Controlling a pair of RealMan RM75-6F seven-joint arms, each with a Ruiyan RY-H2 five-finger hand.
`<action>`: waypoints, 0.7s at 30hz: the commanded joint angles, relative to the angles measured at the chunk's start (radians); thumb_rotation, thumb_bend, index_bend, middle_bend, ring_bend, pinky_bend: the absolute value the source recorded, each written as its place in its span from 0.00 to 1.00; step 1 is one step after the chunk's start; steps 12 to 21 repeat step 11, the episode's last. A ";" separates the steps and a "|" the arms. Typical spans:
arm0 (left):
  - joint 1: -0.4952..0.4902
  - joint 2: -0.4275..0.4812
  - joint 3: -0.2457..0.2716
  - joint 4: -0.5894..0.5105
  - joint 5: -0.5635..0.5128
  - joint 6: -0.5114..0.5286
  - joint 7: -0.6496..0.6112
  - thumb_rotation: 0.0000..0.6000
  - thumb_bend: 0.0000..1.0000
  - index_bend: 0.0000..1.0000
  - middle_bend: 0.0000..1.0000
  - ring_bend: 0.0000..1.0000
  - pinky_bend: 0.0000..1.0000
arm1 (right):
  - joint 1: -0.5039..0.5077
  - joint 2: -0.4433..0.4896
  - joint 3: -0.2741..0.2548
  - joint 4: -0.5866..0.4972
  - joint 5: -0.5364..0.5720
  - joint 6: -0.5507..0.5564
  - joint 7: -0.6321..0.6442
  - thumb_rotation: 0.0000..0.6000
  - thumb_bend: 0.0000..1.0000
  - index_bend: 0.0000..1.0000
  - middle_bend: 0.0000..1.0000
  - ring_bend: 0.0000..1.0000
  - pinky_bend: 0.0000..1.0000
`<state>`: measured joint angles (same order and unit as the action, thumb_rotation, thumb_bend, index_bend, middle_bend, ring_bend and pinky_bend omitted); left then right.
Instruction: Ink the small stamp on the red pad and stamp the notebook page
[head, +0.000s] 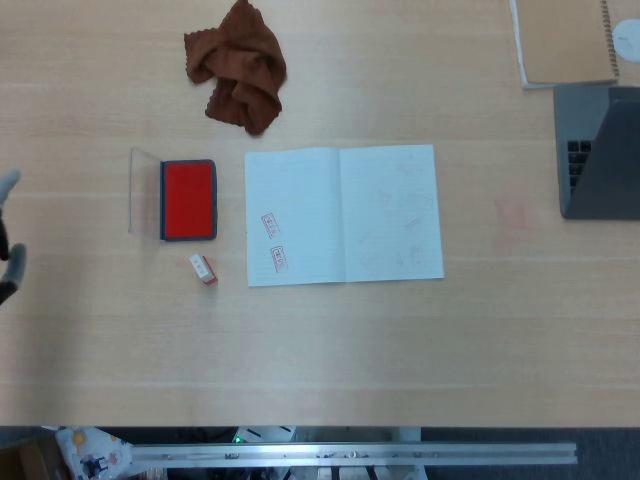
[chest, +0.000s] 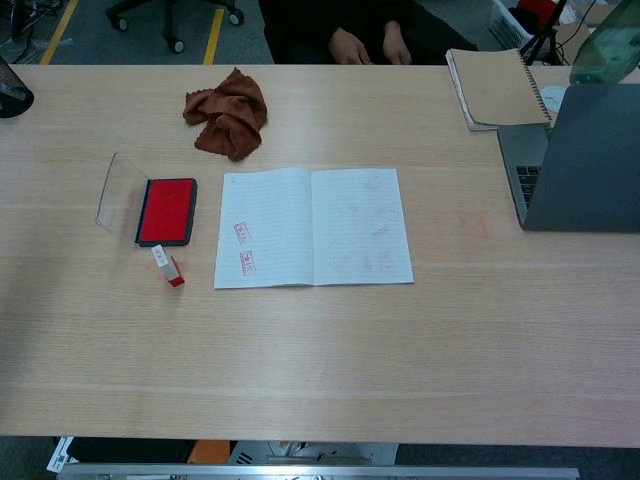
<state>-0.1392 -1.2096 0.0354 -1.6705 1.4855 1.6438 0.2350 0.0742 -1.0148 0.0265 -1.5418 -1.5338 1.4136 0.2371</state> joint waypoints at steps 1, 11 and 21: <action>0.046 0.008 0.019 0.018 0.018 0.042 -0.011 1.00 0.34 0.13 0.24 0.21 0.29 | 0.006 0.005 -0.002 -0.013 -0.013 -0.002 -0.009 1.00 0.35 0.32 0.36 0.19 0.26; 0.116 0.033 0.058 0.016 0.078 0.069 -0.018 1.00 0.34 0.14 0.24 0.21 0.29 | 0.021 0.018 -0.020 -0.053 -0.055 -0.008 -0.051 1.00 0.35 0.32 0.36 0.19 0.26; 0.116 0.033 0.058 0.016 0.078 0.069 -0.018 1.00 0.34 0.14 0.24 0.21 0.29 | 0.021 0.018 -0.020 -0.053 -0.055 -0.008 -0.051 1.00 0.35 0.32 0.36 0.19 0.26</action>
